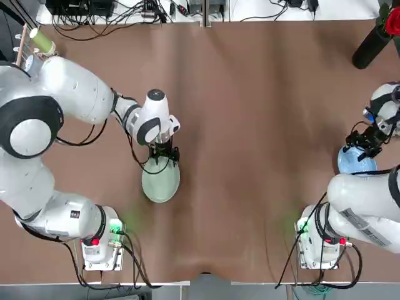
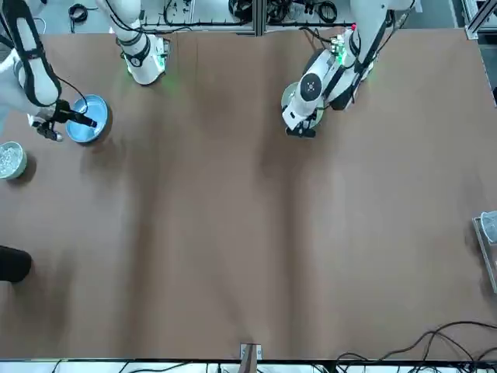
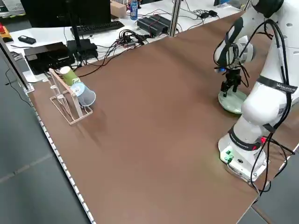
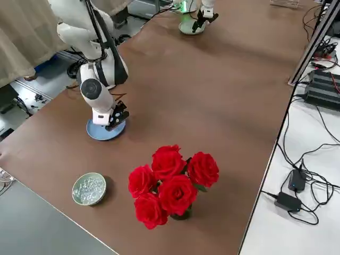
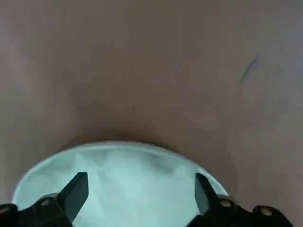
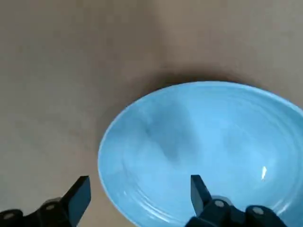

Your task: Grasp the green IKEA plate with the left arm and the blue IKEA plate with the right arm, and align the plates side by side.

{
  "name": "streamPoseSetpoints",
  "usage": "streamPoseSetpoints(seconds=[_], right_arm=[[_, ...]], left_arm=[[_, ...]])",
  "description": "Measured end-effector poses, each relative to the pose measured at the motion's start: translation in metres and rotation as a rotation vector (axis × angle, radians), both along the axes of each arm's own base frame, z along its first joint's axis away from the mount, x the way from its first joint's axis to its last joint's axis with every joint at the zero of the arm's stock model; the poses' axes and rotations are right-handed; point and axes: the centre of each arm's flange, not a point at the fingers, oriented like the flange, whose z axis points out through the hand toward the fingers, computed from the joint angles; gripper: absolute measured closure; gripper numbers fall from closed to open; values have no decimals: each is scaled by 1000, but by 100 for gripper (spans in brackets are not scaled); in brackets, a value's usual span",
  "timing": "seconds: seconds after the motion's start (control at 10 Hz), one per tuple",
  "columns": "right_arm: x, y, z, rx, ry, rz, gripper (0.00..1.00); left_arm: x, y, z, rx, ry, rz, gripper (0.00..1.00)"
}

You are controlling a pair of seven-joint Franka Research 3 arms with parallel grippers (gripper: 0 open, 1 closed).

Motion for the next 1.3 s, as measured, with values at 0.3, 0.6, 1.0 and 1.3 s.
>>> streamPoseSetpoints(seconds=[0.3,0.6,1.0,1.3], right_arm=[[0,8,-26,28,19,8,7],[12,26,-36,60,11,7,7],[37,70,-46,163,-42,-14,7],[70,134,-52,245,-84,-43,8]], left_arm=[[54,9,-1,-9,-52,21,0],[97,10,4,-28,-101,40,0],[159,11,15,-61,-176,82,0],[195,16,5,-68,-201,99,0]])
